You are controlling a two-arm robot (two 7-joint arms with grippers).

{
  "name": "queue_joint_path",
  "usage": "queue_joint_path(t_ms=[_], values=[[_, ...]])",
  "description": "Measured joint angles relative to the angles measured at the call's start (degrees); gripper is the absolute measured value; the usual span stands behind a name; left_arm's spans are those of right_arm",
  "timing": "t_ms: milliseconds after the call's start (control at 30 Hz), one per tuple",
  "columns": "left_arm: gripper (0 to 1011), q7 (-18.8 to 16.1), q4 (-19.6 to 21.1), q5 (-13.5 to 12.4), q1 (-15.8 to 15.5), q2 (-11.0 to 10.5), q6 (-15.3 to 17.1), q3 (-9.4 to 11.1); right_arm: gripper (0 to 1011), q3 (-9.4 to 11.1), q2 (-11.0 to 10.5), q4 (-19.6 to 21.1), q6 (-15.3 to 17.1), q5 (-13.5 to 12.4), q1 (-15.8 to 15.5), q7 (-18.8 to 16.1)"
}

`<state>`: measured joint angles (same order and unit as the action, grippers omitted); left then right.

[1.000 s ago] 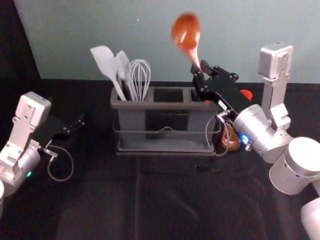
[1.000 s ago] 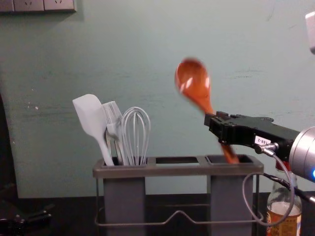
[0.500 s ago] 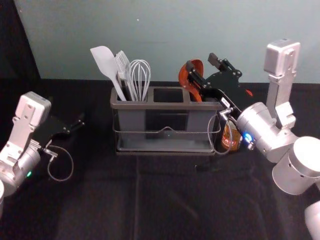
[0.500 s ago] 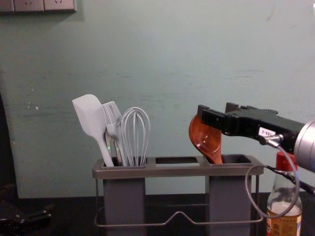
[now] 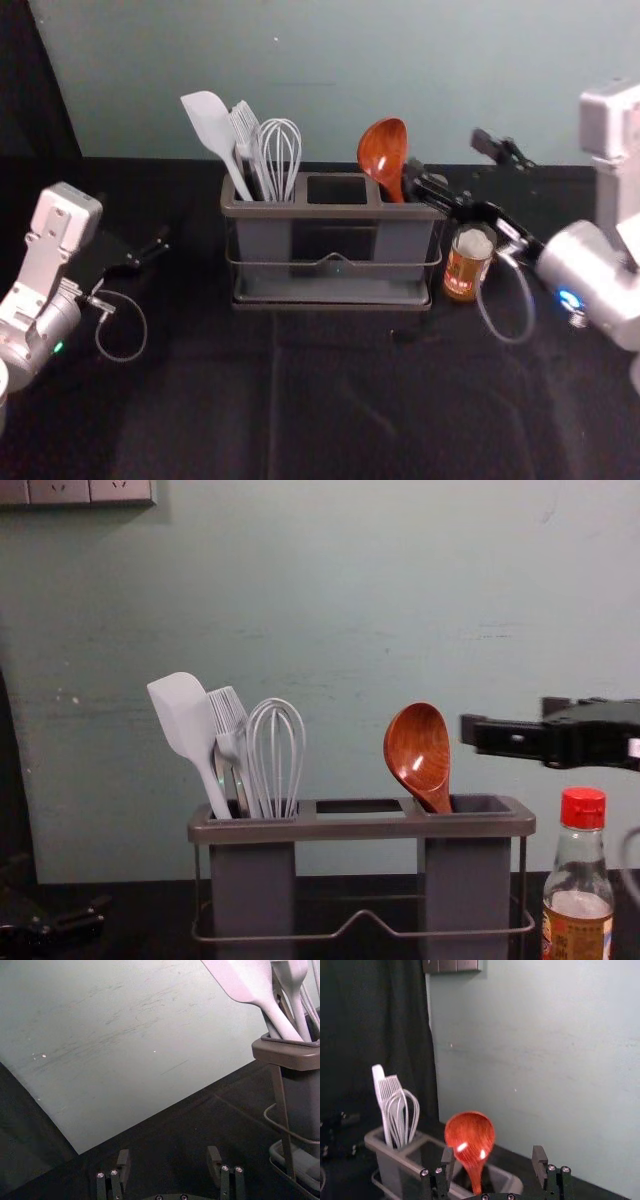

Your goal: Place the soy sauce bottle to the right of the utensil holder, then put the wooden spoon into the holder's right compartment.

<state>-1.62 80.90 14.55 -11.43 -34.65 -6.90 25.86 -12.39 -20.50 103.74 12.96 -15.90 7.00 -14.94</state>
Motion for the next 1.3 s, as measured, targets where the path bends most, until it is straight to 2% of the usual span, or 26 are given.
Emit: queue_joint_path(t_ms=[167, 300, 367, 500, 633, 733, 933, 1067, 1300], values=[[1005, 0.0, 0.0, 0.0, 0.0, 0.0, 0.0, 0.0, 1002, 3.03, -4.72, 5.34, 3.67, -2.6, -3.36, -2.36], [1005, 0.0, 0.0, -0.01, 0.0, 0.0, 0.0, 0.0, 1002, 4.85, -7.13, 7.91, 4.47, -4.36, -5.41, -3.62], [1005, 0.0, 0.0, 0.0, 0.0, 0.0, 0.0, 0.0, 1002, 6.99, -9.14, 9.93, 4.97, -6.35, -7.6, -4.73], [1005, 0.0, 0.0, 0.0, 0.0, 0.0, 0.0, 0.0, 1002, 9.24, -10.82, 11.21, 5.19, -7.81, -9.9, -5.15], [1005, 0.0, 0.0, -0.01, 0.0, 0.0, 0.0, 0.0, 1002, 11.73, -12.42, 11.02, 3.91, -8.4, -12.52, -4.89], [1005, 0.0, 0.0, -0.01, 0.0, 0.0, 0.0, 0.0, 1002, 12.47, -12.66, 9.52, 2.73, -8.37, -13.04, -4.2], [1005, 0.0, 0.0, 0.0, 0.0, 0.0, 0.0, 0.0, 1002, 12.87, -11.99, 4.24, -0.67, -6.18, -12.18, -1.01], [1005, 0.0, 0.0, 0.0, 0.0, 0.0, 0.0, -0.01, 1002, 12.08, -10.42, -0.35, -2.18, -3.87, -9.77, 0.99], [1005, 0.0, 0.0, 0.0, 0.0, 0.0, 0.0, 0.0, 1002, 8.51, -6.66, -11.29, -4.83, 1.28, -1.87, 3.32]])
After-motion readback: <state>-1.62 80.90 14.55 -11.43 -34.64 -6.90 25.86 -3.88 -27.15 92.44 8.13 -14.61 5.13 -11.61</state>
